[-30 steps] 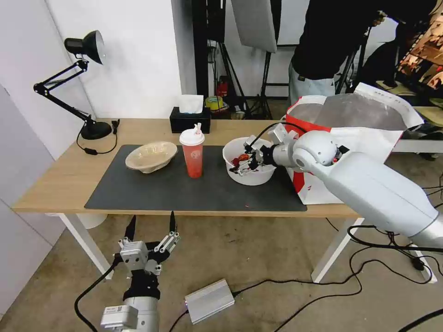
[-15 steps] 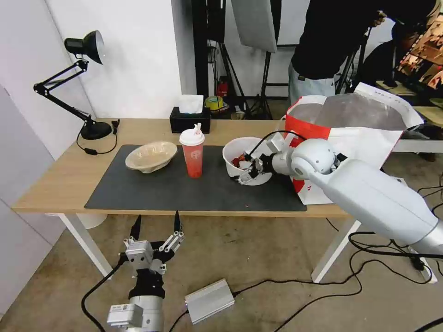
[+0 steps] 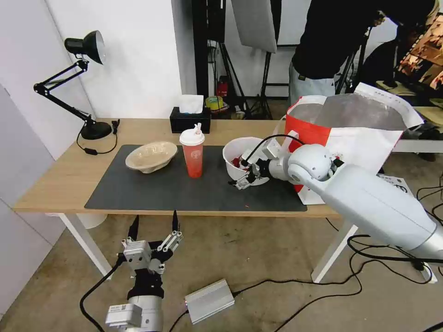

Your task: Pick up the trash from the table and place it into the takeout bag.

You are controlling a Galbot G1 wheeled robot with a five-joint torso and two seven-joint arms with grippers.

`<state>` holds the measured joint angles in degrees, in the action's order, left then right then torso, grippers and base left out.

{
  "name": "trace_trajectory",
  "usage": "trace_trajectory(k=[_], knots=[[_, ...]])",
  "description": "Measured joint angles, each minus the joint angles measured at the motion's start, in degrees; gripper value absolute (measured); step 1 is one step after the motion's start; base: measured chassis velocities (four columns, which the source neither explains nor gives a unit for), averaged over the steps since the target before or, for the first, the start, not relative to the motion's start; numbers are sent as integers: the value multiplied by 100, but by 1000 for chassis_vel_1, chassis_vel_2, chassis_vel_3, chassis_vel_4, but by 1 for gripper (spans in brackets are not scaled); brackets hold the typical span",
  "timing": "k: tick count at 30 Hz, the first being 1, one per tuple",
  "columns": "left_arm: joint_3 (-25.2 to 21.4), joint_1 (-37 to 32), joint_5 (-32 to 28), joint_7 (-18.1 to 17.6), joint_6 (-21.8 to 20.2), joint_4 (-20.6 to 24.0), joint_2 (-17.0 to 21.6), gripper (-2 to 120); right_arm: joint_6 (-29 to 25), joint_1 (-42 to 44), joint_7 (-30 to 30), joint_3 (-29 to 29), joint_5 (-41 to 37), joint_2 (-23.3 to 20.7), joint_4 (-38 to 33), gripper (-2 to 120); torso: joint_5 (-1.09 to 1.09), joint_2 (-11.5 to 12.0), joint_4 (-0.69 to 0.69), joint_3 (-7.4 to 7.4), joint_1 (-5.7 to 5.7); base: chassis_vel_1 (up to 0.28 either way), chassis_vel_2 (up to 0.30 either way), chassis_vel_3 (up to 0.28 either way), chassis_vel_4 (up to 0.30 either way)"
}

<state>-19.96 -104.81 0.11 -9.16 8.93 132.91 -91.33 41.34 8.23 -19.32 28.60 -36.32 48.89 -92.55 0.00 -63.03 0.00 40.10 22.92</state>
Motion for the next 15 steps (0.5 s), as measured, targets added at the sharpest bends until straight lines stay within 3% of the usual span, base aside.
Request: trace_trajectory(k=[15], knots=[[32,-18,2,0,-18,-1,-1,100,-7,201,85,-171,236,188,122,100,0,0,0,0,0,0,0,0,0]])
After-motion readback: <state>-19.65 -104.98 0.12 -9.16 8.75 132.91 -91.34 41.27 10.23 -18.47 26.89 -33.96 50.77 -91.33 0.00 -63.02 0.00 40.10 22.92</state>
